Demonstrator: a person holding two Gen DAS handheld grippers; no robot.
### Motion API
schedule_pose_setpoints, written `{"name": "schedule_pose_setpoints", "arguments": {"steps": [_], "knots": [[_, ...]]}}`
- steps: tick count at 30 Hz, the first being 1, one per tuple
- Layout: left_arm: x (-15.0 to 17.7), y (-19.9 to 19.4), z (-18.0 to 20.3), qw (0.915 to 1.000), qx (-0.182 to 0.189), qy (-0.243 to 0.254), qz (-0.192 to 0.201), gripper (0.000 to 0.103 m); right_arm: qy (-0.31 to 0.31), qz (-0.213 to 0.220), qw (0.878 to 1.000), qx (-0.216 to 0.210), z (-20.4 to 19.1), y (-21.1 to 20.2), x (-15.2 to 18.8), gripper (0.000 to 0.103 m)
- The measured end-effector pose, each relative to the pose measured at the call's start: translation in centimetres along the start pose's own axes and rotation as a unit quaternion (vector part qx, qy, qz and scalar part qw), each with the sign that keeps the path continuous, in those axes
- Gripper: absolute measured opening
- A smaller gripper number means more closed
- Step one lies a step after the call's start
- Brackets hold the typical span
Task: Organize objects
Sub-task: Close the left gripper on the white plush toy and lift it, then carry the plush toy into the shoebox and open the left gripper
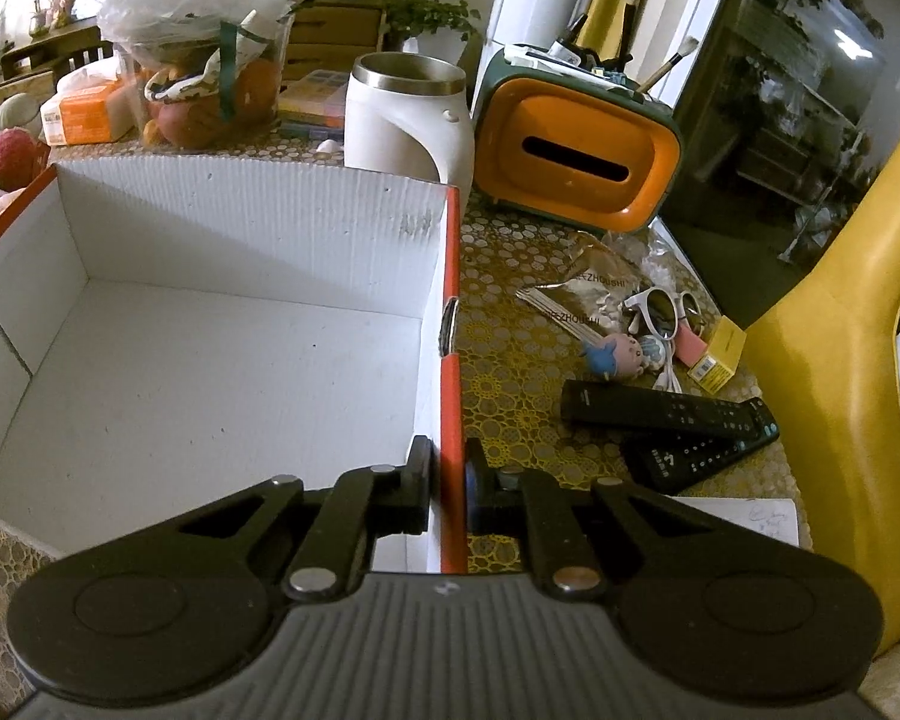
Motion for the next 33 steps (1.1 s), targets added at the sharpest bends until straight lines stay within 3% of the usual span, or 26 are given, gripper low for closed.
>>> {"name": "schedule_pose_setpoints", "arguments": {"steps": [10,16,24,33], "knots": [[-0.8,-3.8,-0.8,0.9998,0.014,-0.014,0.003,0.052,-0.026,0.009,1.0,-0.007,-0.6,-0.2,0.3,0.01],[-3.4,-7.0,-0.3,0.999,0.034,-0.015,0.026,0.052,-0.027,0.015,0.999,-0.018,-0.9,-0.6,0.2,0.01],[-8.0,-9.8,3.6,0.9954,0.069,0.029,0.06,0.052,-0.026,0.013,0.999,-0.028,-1.1,-0.8,0.4,0.01],[-12.3,-9.4,9.1,0.9917,0.089,0.054,0.075,0.053,-0.053,0.024,0.997,-0.04,-1.4,-1.2,0.3,0.01]]}}
Point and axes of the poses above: each gripper's, at about its wrist camera, not at the fingertips, and y roughly the way its jaws point, z to its right, x to its underside, the point moved 8 cm from there along y, roughly the way its jaws point, and after that the axes turned 14 degrees about -x, right-handed, at the moved point
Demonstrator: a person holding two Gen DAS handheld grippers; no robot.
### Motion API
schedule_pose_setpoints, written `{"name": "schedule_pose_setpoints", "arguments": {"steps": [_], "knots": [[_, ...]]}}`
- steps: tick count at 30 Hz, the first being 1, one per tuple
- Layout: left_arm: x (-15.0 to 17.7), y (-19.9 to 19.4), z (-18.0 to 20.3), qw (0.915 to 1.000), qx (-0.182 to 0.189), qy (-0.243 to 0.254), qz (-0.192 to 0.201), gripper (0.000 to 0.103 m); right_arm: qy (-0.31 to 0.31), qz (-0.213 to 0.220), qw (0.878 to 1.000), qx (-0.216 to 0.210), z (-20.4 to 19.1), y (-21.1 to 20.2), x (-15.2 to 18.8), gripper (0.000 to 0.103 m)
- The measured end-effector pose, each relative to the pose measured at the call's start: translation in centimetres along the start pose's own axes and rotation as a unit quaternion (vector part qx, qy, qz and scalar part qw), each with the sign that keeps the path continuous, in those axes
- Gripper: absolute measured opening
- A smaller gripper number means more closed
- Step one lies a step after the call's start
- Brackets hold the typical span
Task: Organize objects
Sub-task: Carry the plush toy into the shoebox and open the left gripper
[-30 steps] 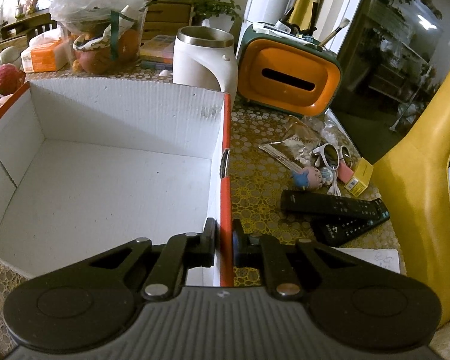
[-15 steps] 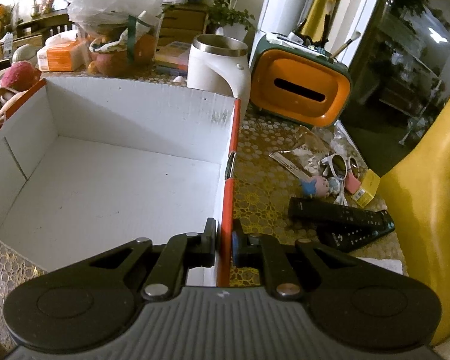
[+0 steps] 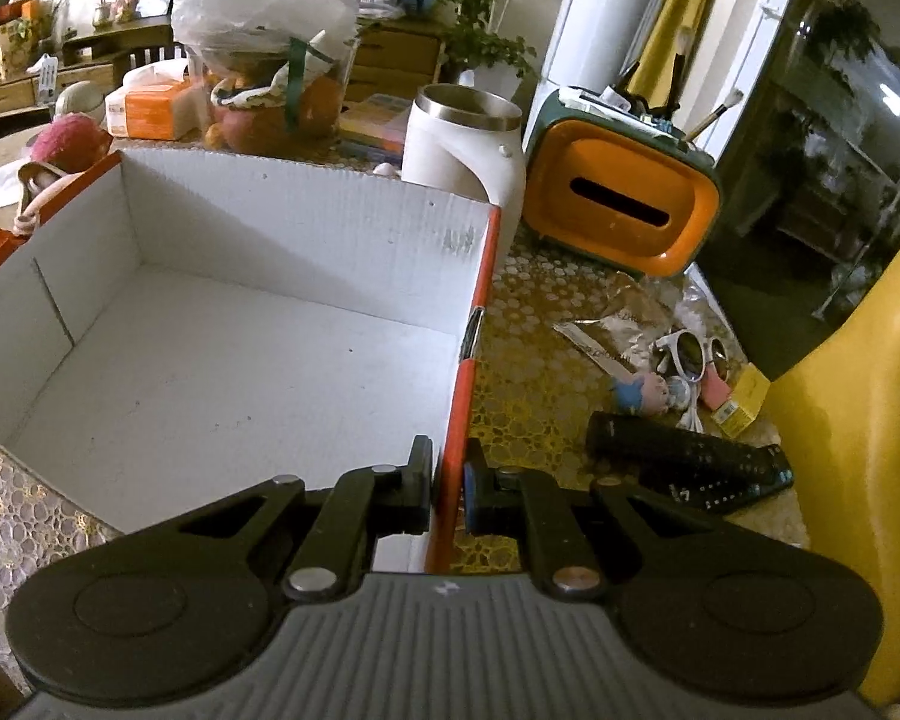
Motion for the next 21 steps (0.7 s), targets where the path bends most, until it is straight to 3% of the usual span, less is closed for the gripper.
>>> {"name": "schedule_pose_setpoints", "arguments": {"steps": [11,21], "knots": [[-2.7,4.7,6.4,0.9984,0.027,0.038,-0.031,0.053,-0.004,-0.001,0.999,-0.052,-0.8,0.4,0.3,0.01],[-2.6,10.1,10.1,0.9921,0.048,0.06,-0.098,0.053,-0.007,-0.012,0.996,-0.091,-2.2,-0.5,1.2,0.009]]}}
Point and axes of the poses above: each gripper's, at about its wrist camera, not at the fingertips, and y roughly the way its jaws point, z to its right, x to its underside, the point moved 8 cm from there along y, roughly the way its jaws point, and after that the axes turned 14 degrees about -x, right-handed, at the moved point
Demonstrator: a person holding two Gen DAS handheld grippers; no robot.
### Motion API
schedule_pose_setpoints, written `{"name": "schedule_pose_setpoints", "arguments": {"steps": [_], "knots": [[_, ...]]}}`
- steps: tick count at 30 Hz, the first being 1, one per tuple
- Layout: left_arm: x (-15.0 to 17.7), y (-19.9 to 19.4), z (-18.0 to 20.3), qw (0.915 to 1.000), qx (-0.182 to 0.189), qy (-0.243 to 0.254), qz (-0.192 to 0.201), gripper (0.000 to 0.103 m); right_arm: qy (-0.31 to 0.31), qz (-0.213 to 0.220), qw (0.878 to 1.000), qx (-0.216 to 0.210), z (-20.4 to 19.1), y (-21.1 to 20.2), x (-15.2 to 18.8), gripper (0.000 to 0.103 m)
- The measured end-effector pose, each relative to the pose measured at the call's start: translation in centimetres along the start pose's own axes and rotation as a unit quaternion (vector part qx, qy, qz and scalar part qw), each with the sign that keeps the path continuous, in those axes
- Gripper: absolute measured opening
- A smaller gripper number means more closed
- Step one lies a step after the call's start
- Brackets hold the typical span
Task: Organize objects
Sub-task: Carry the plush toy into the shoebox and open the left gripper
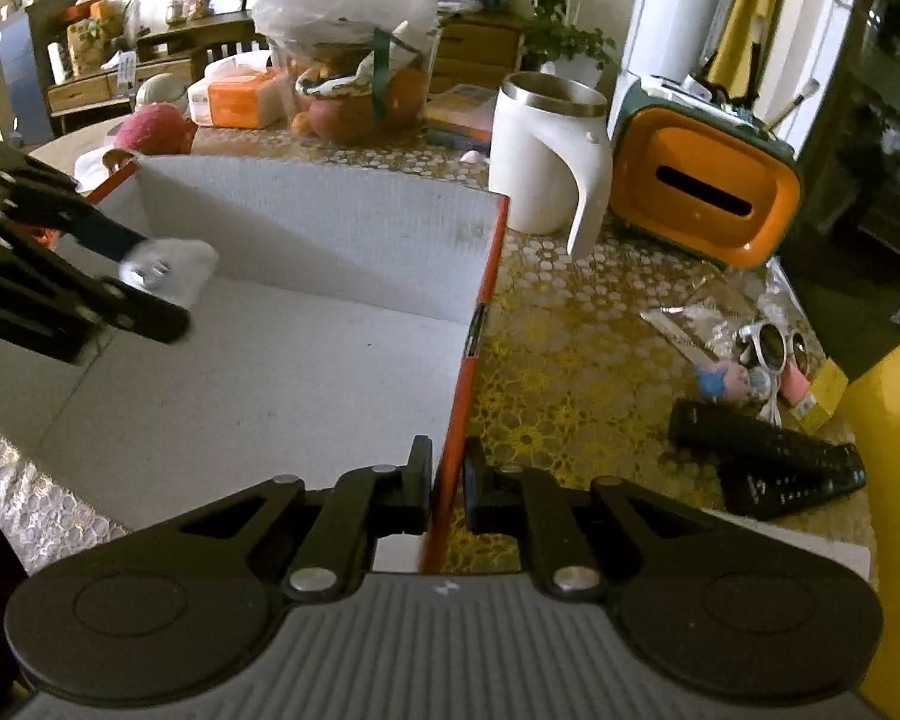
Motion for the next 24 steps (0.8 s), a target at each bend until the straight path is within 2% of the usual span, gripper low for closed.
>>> {"name": "schedule_pose_setpoints", "arguments": {"steps": [4,15,19,21,23,24], "knots": [[0.2,2.1,0.7,0.9991,0.007,0.007,-0.041,0.053,0.0,-0.004,1.0,0.002,-0.5,-0.2,0.4,0.009],[1.1,5.2,0.7,0.9938,0.015,-0.006,-0.11,0.056,0.018,-0.013,1.0,0.01,-1.0,-0.5,0.7,0.009],[1.5,5.8,0.6,0.992,0.018,-0.009,-0.125,0.063,0.022,-0.015,1.0,0.014,-1.0,-0.6,0.7,0.009],[1.5,5.6,0.4,0.9922,0.019,-0.011,-0.123,0.068,0.024,-0.016,0.999,0.017,-1.0,-0.6,0.7,0.009],[1.4,5.3,0.1,0.9928,0.021,-0.017,-0.117,0.079,0.028,-0.017,0.999,0.019,-1.1,-0.6,0.7,0.009],[1.3,4.9,-0.1,0.9934,0.02,-0.021,-0.111,0.079,0.029,-0.017,0.999,0.021,-1.1,-0.6,0.7,0.009]]}}
Point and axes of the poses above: each gripper's, at about its wrist camera, not at the fingertips, and y roughly the way its jaws point, z to its right, x to its underside, the point moved 8 cm from there along y, roughly the way its jaws point, and after that the axes turned 14 degrees about -x, right-handed, at the moved point
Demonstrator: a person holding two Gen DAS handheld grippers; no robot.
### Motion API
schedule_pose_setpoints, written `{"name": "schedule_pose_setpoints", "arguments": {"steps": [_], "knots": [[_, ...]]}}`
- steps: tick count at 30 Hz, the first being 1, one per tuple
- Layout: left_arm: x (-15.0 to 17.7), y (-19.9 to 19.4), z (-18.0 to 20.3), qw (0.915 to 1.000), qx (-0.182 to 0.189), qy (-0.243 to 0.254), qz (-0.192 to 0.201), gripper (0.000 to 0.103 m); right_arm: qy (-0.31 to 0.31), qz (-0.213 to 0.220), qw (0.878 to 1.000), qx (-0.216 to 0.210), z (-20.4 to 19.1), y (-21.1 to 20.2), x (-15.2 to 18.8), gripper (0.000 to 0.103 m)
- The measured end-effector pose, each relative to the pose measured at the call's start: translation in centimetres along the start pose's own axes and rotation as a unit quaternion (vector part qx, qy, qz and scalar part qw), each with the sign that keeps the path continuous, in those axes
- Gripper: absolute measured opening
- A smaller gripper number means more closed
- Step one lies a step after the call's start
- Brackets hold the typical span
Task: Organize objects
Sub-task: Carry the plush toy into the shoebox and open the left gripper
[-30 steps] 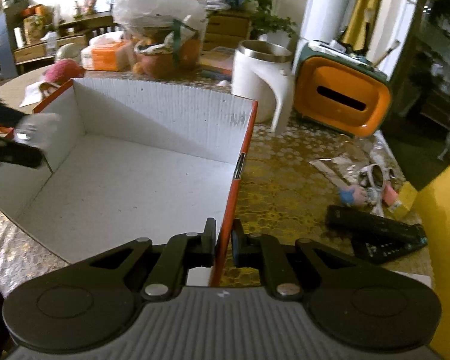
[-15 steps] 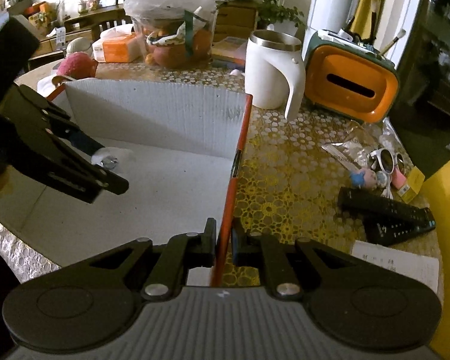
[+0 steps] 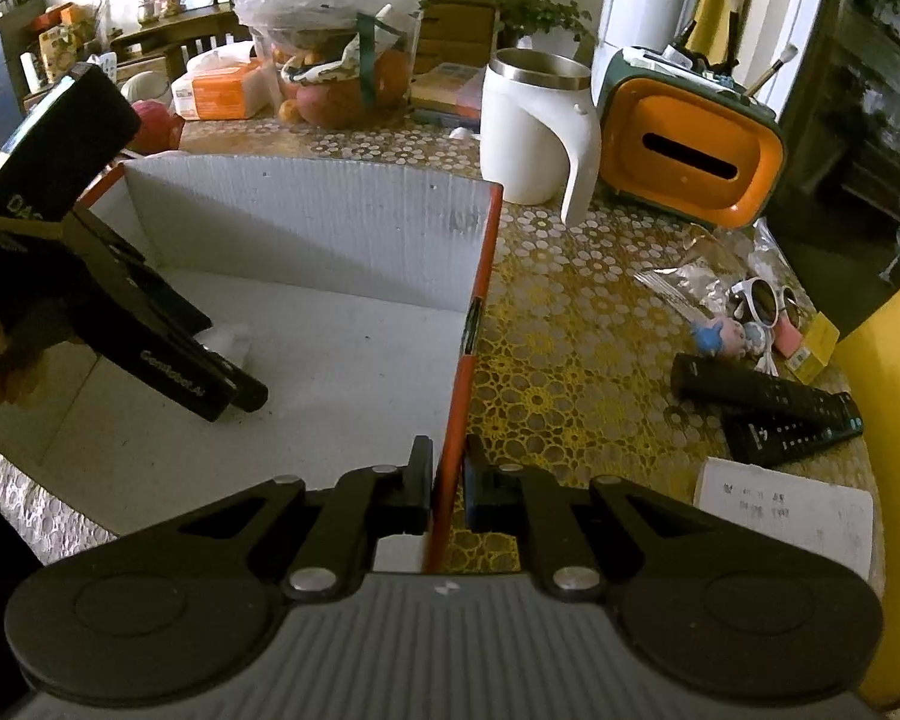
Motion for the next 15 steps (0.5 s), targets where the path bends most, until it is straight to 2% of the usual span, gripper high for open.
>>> {"name": "schedule_pose_setpoints", "arguments": {"steps": [7,11,15], "knots": [[0.0,-3.6,-0.7,0.9987,0.015,-0.013,0.047,0.079,0.01,-0.005,1.0,0.012,-0.1,-0.2,0.2,0.009],[0.1,-6.1,-1.6,0.9957,0.03,-0.012,0.087,0.08,0.015,-0.007,1.0,0.02,-0.3,-0.5,0.6,0.009],[0.6,-8.6,-3.1,0.9921,0.029,-0.022,0.12,0.082,0.029,-0.006,0.999,0.029,-0.3,-1.0,1.3,0.008]]}}
Point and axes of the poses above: each gripper's, at about its wrist camera, not at the fingertips, and y roughly the way its jaws point, z to its right, x to its underside, the point moved 8 cm from there along y, roughly the way its jaws point, and after that the axes turned 14 degrees about -x, right-handed, at the moved point
